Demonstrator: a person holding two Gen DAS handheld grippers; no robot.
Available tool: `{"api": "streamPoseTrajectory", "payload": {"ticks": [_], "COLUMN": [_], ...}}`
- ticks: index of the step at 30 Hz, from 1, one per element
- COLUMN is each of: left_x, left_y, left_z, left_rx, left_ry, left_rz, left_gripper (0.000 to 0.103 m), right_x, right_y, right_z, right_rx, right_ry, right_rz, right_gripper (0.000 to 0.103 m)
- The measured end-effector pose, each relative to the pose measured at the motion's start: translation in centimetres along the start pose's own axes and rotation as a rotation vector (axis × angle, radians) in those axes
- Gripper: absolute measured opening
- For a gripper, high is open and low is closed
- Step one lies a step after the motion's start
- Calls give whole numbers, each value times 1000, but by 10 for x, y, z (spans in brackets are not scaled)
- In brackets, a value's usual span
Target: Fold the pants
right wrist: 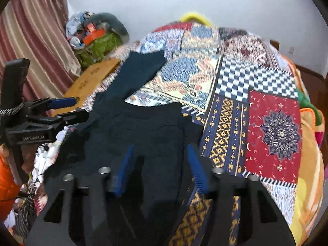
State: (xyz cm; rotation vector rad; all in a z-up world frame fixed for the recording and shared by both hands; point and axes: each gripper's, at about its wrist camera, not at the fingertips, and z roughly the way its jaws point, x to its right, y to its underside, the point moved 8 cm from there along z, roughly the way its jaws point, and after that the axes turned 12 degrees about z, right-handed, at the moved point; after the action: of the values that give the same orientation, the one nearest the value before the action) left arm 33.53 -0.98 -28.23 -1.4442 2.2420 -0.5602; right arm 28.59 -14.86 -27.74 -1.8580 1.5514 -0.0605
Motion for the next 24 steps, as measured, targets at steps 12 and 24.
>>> {"api": "streamPoseTrajectory", "payload": {"ticks": [12,24], "left_x": [4,-4], "left_y": [-2,-5], "left_z": [32,-53], "left_rx": [-10,117], "left_ry": [-66,-75], "left_rz": [58,-21], "left_gripper": [55,68], "right_x": [14,1], "right_y": [1,-3], "right_z": [24,-36], "right_rx": [-21,63], "right_ry": [51,115], "right_rz": [-69,-92], "right_gripper": [19,26]}}
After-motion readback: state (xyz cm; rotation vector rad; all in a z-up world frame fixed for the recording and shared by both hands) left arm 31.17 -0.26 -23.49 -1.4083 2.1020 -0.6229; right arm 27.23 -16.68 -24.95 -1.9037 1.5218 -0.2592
